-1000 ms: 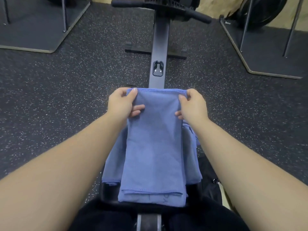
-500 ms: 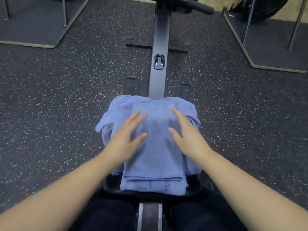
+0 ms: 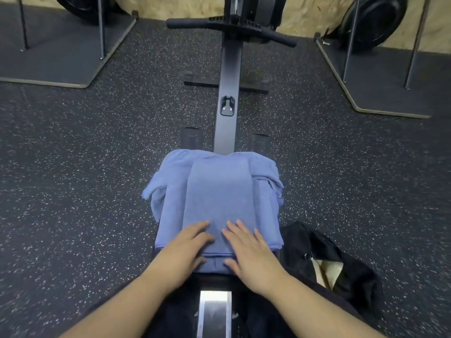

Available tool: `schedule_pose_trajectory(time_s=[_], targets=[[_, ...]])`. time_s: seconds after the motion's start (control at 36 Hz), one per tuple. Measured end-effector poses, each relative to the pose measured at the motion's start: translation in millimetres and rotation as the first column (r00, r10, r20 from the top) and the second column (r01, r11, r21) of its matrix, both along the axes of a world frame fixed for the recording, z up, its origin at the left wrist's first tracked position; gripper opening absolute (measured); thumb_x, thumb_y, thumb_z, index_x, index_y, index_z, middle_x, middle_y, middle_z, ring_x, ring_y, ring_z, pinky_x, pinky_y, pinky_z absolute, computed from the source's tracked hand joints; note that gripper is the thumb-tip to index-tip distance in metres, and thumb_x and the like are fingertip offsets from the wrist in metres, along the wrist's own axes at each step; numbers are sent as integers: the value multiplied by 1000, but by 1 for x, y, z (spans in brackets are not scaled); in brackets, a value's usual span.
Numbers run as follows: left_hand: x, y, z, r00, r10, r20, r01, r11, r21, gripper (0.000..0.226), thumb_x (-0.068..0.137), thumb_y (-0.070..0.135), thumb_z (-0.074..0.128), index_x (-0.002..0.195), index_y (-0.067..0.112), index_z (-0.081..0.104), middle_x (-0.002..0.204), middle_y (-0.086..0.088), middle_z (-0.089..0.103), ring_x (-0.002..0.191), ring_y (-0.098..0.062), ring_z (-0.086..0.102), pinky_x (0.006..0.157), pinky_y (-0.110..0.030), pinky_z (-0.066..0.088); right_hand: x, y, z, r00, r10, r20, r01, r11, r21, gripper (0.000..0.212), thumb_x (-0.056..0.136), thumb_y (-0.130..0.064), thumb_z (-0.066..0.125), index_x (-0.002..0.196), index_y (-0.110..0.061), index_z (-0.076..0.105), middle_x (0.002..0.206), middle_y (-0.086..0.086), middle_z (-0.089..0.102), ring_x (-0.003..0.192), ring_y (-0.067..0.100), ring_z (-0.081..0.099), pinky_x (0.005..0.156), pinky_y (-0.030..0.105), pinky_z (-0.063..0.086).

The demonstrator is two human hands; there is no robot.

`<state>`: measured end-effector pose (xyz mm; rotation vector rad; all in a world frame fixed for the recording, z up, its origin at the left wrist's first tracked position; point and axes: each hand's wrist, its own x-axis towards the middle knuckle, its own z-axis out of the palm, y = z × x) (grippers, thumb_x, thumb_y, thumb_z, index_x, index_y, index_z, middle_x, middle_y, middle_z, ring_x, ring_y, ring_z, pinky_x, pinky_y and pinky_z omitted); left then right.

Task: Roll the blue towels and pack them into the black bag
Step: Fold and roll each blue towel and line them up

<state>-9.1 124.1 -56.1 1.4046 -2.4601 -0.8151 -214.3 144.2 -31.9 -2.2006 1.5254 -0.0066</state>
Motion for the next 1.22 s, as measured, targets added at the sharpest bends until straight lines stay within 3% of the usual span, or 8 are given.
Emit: schedule_pose_trajectory(time_s=[0.19,0.42,0.64,0.75,0.83,0.94,1.03,1.22], targets=[[-1,3,3,996,-52,-75,42,992,-123,25,80,21,36,98,28,52,109,10,50,100,-10,50,89,-19,38,6,3,-5,999,-35,-4,35,995,-98,43,90,-25,62,129,-11,50,157,1,25,147,23,15,117,51,18],[-5,2,1,1000,-22,-20,16,964,-267,31,73,16,32,96,21,52,100,3,51,93,-13,42,80,-25,37,8,0,-10,997,-72,-8,67,956,-285,49,47,-39,90,82,-18,62,108,1,66,105,24,65,83,44,54],[-8,-8,-10,996,73,44,-47,900,-432,10,81,34,46,88,26,46,78,4,52,74,-19,48,53,-33,45,18,-4,-17,992,-112,-58,82,922,-380,35,59,-43,75,75,-19,56,78,0,53,78,23,51,80,36,33],[-4,-7,-8,988,126,84,-67,861,-504,20,84,36,43,84,23,59,78,4,54,77,-17,42,59,-33,42,15,-7,-19,990,-121,-67,81,900,-428,7,64,-18,49,70,-20,52,73,0,50,70,23,49,67,31,29],[1,-6,-12,978,160,131,-68,849,-524,25,84,36,42,81,23,63,77,4,54,76,-19,43,64,-32,26,5,-10,-17,989,-112,-98,67,924,-376,21,62,-10,38,69,-20,54,74,-1,50,69,21,51,65,29,31],[7,-5,-14,949,273,160,-169,865,-471,28,86,38,39,77,27,63,75,11,56,80,-15,47,65,-33,18,-17,-16,-14,999,-42,2,42,990,-132,28,71,5,61,94,-10,65,91,9,56,86,31,57,72,33,45],[7,-6,-7,924,323,204,-232,899,-371,32,85,42,37,74,28,62,72,11,58,77,-18,56,63,-32,9,-25,-22,-7,996,-78,48,79,997,-9,23,98,-11,47,118,-11,58,115,8,57,109,25,49,87,25,31],[3,-12,1,855,474,212,-426,873,-236,21,91,45,56,84,26,60,83,8,59,96,-21,50,72,-31,12,-23,-25,-9,978,-182,101,186,982,-29,16,101,-16,43,110,-8,54,111,6,58,99,21,50,70,23,25]])
